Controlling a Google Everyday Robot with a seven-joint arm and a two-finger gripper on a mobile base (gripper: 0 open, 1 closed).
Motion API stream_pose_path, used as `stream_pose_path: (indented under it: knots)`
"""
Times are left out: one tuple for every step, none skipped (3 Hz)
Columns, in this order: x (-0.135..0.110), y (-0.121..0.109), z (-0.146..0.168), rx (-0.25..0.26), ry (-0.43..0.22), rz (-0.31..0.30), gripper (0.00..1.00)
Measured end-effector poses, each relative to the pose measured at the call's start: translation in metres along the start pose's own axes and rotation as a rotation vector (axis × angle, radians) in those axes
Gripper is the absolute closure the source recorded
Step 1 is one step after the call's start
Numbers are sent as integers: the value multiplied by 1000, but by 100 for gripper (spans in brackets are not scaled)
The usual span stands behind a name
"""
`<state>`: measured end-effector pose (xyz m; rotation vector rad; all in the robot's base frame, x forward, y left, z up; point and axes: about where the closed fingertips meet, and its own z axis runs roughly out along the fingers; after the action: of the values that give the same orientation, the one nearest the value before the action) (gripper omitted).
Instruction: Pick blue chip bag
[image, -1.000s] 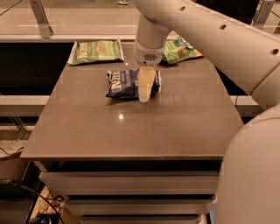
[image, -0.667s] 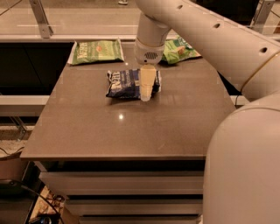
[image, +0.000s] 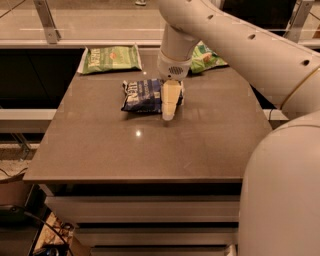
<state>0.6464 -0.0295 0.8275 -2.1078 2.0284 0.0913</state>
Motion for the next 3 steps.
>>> stream_pose_path:
  knots:
    - [0, 3, 7, 19, 9, 11, 18]
    - [0, 3, 9, 17, 9, 11, 41]
    - [-1, 3, 9, 16, 9, 10, 64]
